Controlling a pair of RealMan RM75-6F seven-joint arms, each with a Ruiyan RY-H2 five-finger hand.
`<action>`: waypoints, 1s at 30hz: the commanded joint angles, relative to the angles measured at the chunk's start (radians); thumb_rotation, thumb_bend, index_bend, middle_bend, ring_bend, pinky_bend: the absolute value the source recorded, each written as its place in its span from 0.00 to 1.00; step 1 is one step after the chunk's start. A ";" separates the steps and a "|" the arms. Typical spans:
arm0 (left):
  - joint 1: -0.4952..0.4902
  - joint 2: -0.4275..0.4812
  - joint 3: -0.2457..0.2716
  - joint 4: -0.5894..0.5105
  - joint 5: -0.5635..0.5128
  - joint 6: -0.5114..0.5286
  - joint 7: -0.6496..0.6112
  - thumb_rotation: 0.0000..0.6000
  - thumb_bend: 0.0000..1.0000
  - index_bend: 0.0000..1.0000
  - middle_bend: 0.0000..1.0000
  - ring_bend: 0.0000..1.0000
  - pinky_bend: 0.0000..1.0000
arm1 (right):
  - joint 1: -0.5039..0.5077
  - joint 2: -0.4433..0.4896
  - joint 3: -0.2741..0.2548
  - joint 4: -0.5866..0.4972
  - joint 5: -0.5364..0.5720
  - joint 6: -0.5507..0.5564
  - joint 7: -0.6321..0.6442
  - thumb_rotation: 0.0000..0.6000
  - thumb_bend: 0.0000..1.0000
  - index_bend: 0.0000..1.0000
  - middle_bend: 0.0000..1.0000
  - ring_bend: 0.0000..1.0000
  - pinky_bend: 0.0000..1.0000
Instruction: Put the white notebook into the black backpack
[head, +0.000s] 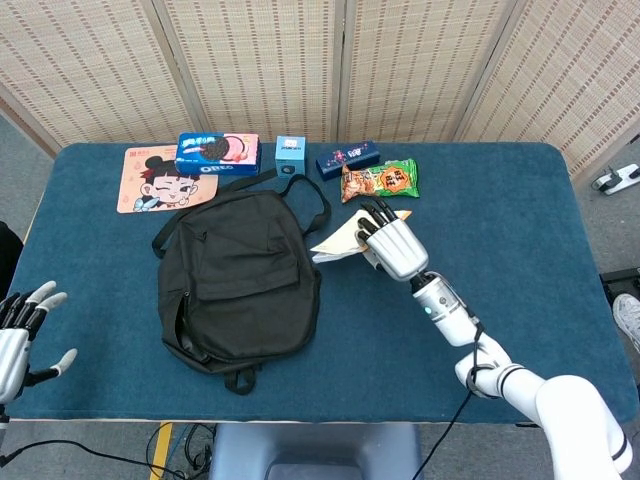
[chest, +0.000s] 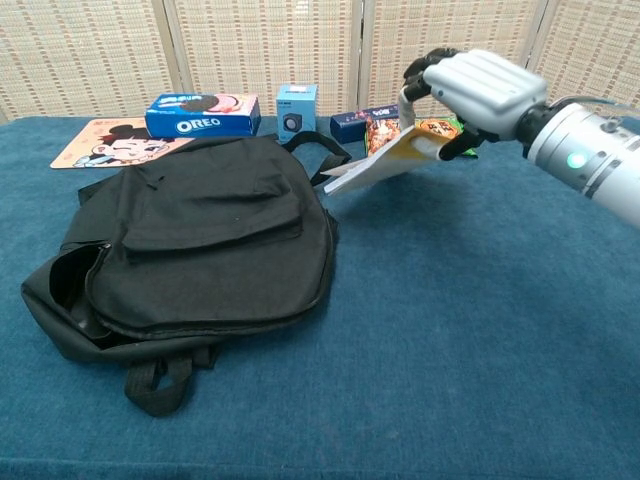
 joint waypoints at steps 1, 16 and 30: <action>-0.047 0.027 -0.010 -0.007 0.037 -0.045 -0.031 1.00 0.25 0.22 0.09 0.10 0.03 | -0.027 0.080 0.008 -0.090 -0.029 0.079 -0.040 1.00 0.54 0.59 0.38 0.15 0.08; -0.319 0.030 -0.001 0.014 0.226 -0.314 -0.161 1.00 0.25 0.25 0.09 0.10 0.03 | -0.122 0.323 0.040 -0.401 -0.054 0.231 -0.178 1.00 0.54 0.59 0.40 0.16 0.08; -0.492 -0.162 0.017 0.123 0.191 -0.521 -0.059 1.00 0.25 0.25 0.09 0.12 0.03 | -0.204 0.438 0.032 -0.548 -0.079 0.284 -0.235 1.00 0.54 0.59 0.40 0.16 0.08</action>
